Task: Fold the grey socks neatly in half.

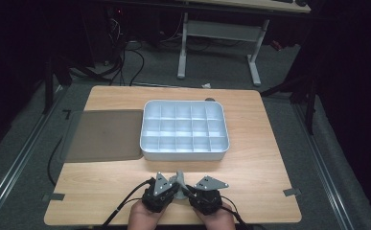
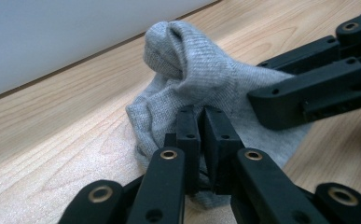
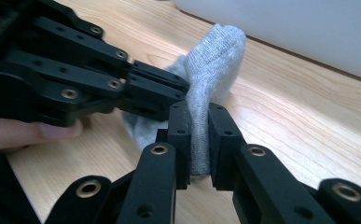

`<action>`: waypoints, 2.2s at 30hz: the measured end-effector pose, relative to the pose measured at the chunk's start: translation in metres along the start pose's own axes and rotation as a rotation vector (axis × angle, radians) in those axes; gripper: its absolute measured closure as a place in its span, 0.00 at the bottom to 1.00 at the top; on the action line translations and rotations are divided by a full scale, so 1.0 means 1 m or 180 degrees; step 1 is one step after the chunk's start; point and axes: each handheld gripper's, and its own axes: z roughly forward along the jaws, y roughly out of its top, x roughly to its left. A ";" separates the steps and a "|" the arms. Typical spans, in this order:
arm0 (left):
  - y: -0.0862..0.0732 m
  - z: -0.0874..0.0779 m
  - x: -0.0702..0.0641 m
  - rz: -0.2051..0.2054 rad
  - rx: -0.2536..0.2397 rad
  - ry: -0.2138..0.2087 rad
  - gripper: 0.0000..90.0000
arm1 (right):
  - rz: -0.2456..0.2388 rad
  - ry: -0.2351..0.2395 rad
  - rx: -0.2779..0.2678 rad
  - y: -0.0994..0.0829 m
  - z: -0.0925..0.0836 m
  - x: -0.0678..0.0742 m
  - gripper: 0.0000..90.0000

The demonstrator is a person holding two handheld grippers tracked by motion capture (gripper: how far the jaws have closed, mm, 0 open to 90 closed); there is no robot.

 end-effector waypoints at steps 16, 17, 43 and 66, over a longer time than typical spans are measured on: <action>0.000 0.000 0.001 0.0001 0.0012 -0.0020 0.95 | 0.0164 -0.0256 -0.0011 0.007 -0.009 -0.033 0.84; 0.000 0.000 0.001 0.0003 0.0012 -0.0024 0.95 | 0.0136 -0.0274 0.0021 0.006 -0.006 -0.032 0.89; 0.000 -0.001 0.002 -0.0083 -0.0034 -0.0090 0.94 | -0.0065 -0.0092 0.0087 0.013 0.008 -0.003 1.00; -0.011 -0.022 0.017 -0.0197 0.0163 0.0018 0.91 | -0.0058 -0.0082 0.0124 0.011 0.006 -0.005 0.99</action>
